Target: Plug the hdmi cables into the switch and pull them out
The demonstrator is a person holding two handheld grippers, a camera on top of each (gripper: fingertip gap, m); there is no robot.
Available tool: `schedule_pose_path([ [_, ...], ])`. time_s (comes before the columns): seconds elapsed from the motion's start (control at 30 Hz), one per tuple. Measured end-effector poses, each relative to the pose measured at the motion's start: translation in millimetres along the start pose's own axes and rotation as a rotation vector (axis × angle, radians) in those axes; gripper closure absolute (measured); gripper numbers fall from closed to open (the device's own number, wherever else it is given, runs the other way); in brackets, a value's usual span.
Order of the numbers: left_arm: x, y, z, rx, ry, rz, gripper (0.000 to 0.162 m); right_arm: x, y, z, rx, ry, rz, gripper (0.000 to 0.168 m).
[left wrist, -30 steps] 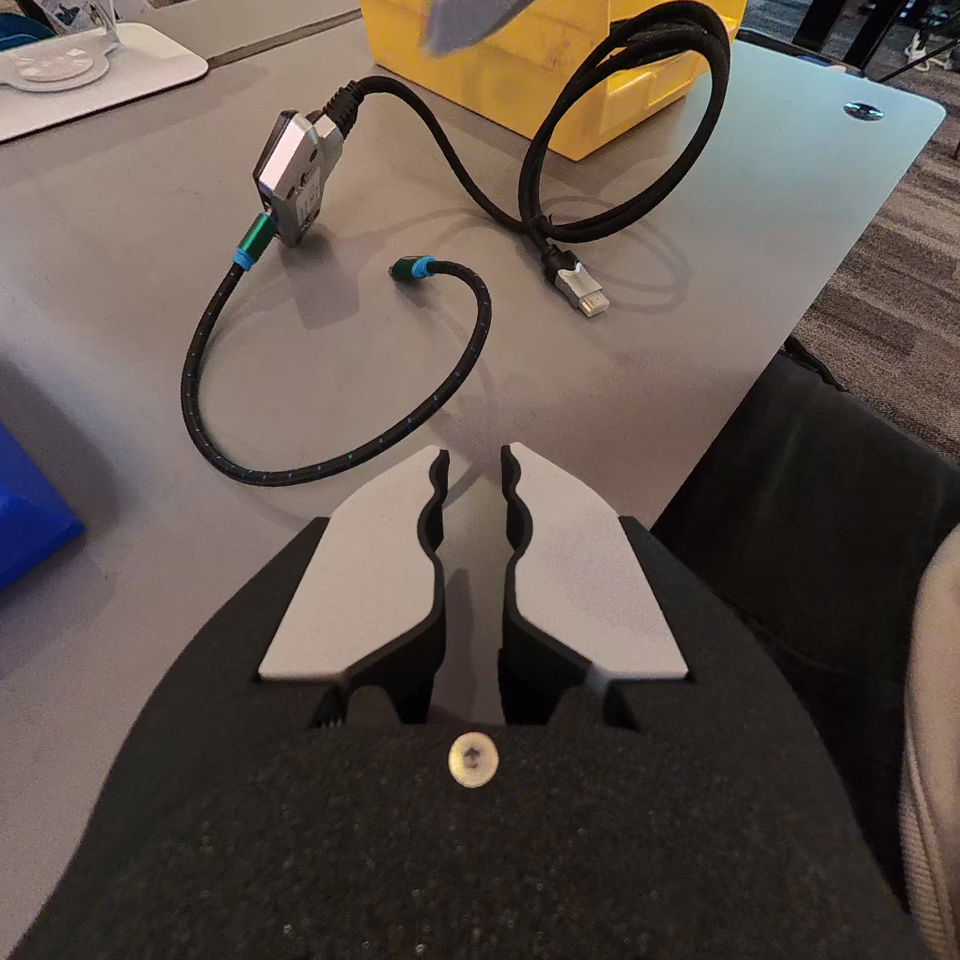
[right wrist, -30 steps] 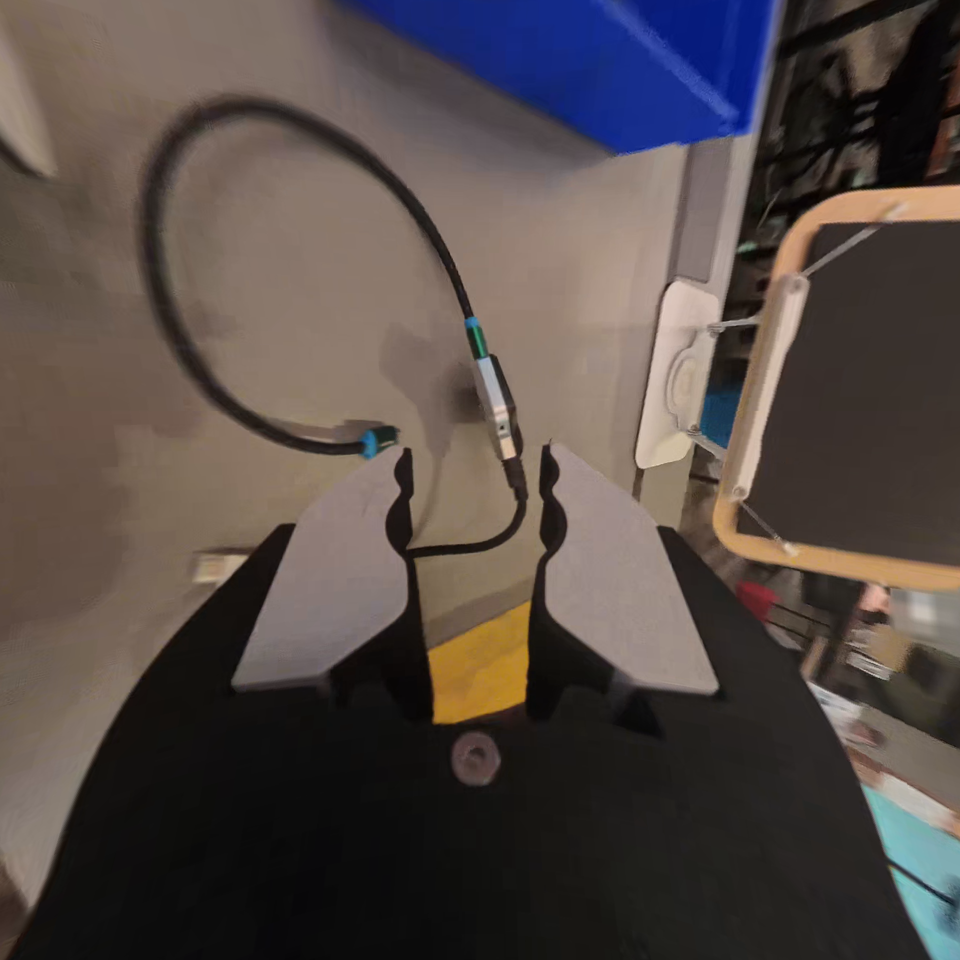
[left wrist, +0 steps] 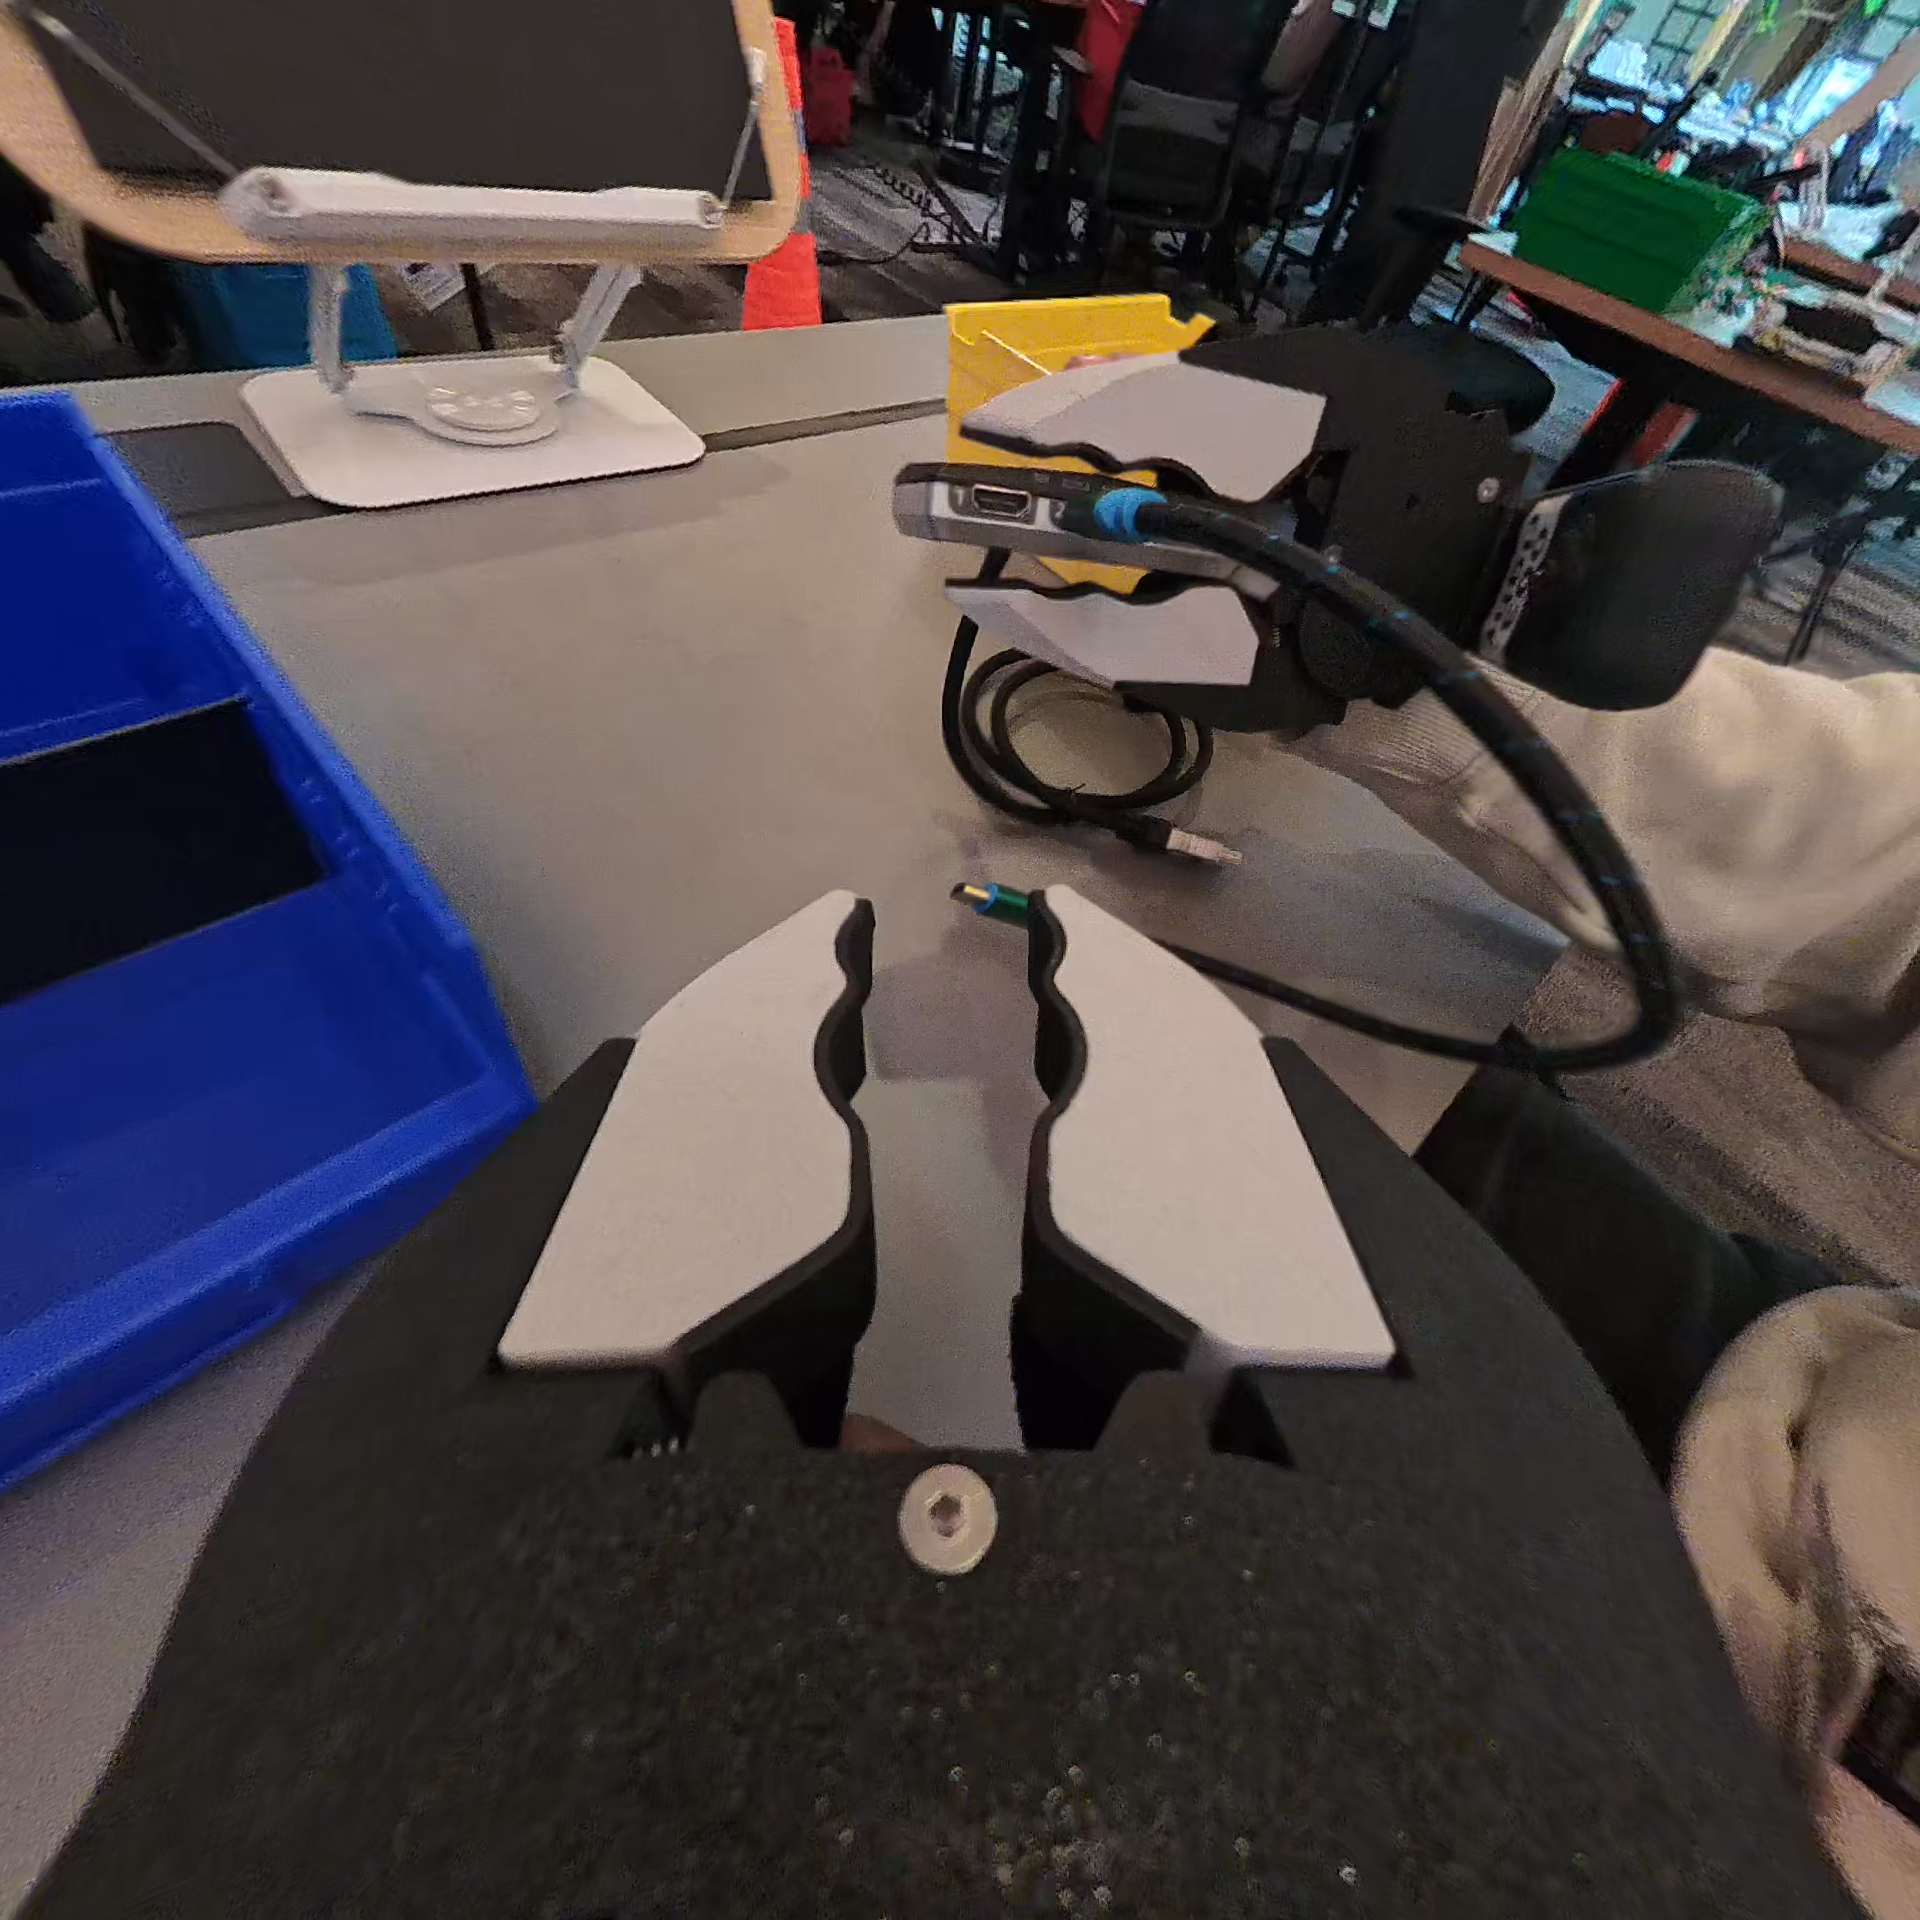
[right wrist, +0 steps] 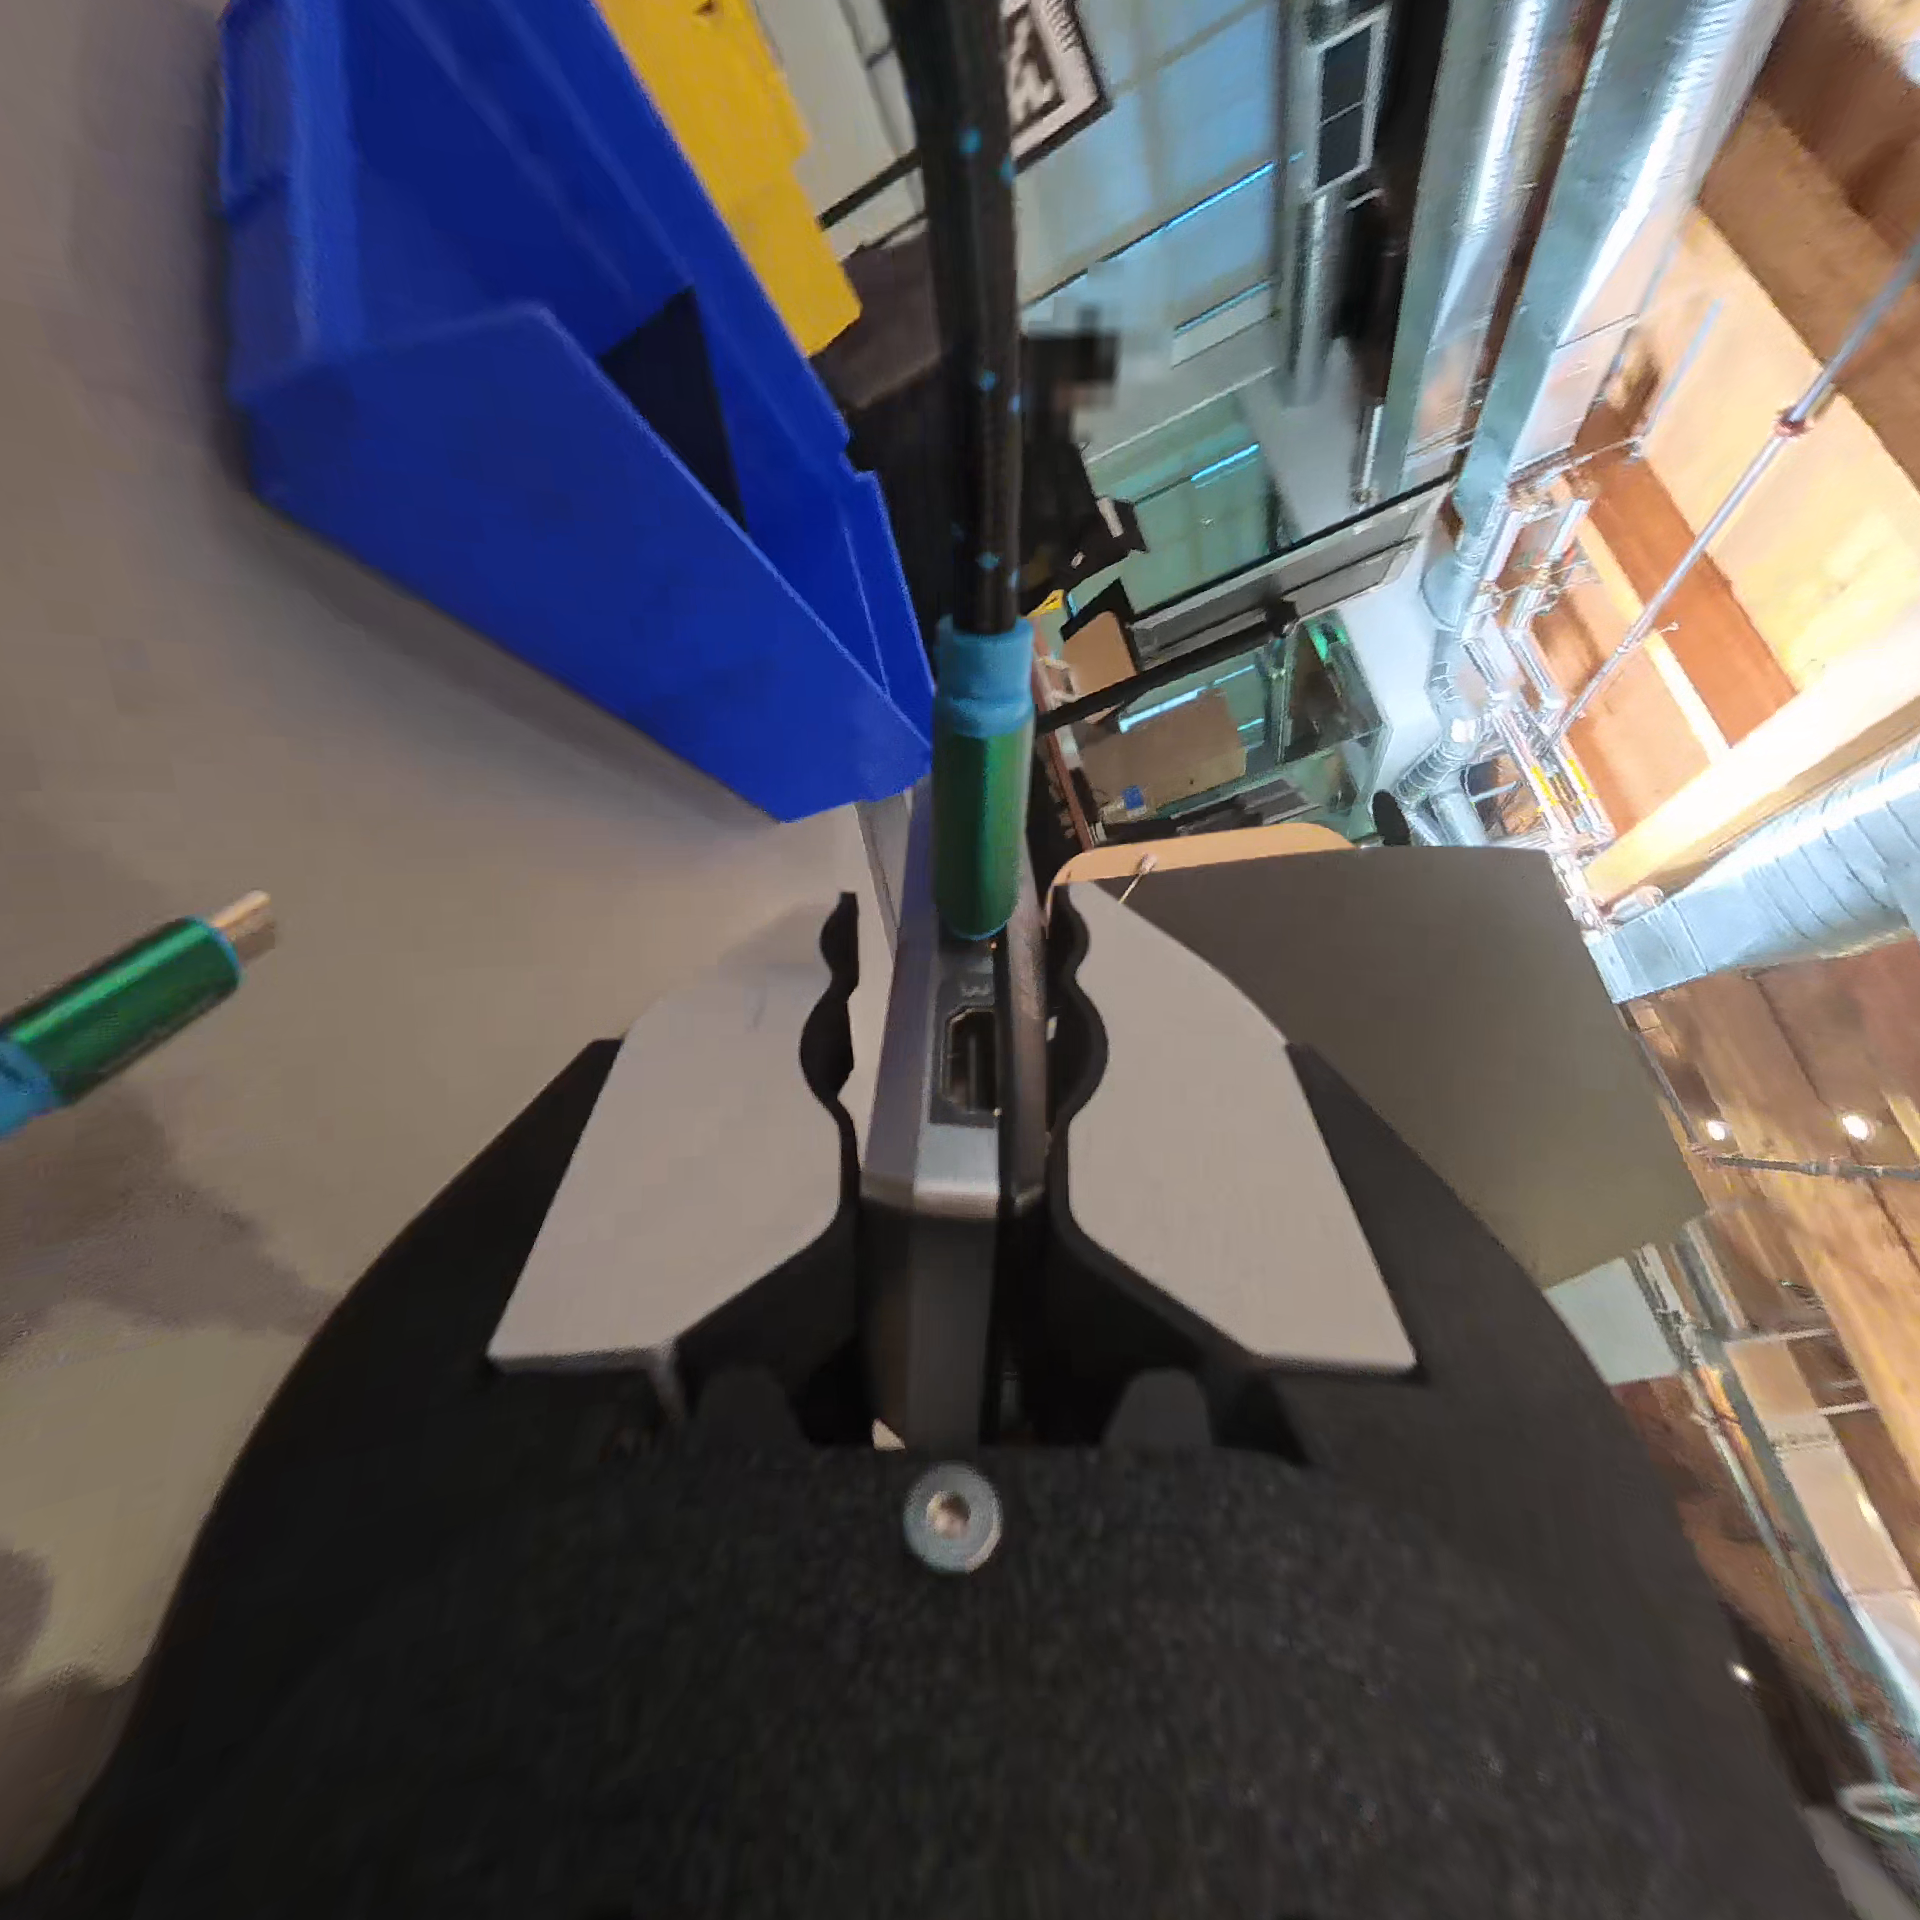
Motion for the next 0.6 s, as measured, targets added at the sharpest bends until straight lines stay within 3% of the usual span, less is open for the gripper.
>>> schedule_pose_path([
  [0.27,-88,-28,-3,-0.269,-0.038,0.011,0.126,0,18,1,-0.023,-0.008,0.018,0.133],
  [0.43,-110,-33,-6,-0.326,-0.093,-0.018,0.124,-4,26,1,-0.004,0.035,0.009,0.133],
  [0.53,-116,-26,-7,-0.304,-0.104,-0.037,0.14,-8,29,4,0.025,0.062,-0.009,0.133],
  [0.6,-120,-24,-7,-0.289,-0.071,-0.047,0.14,-10,32,7,0.044,0.099,-0.017,0.133],
])
Point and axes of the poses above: each gripper's, where its closed fingertips meet, x back along the fingers, z out of its underside, y = z × x across the jaws, the point moved 10 cm from there along x, back along the fingers, and after that the axes turned 14 degrees about x, right-handed, at the moved point
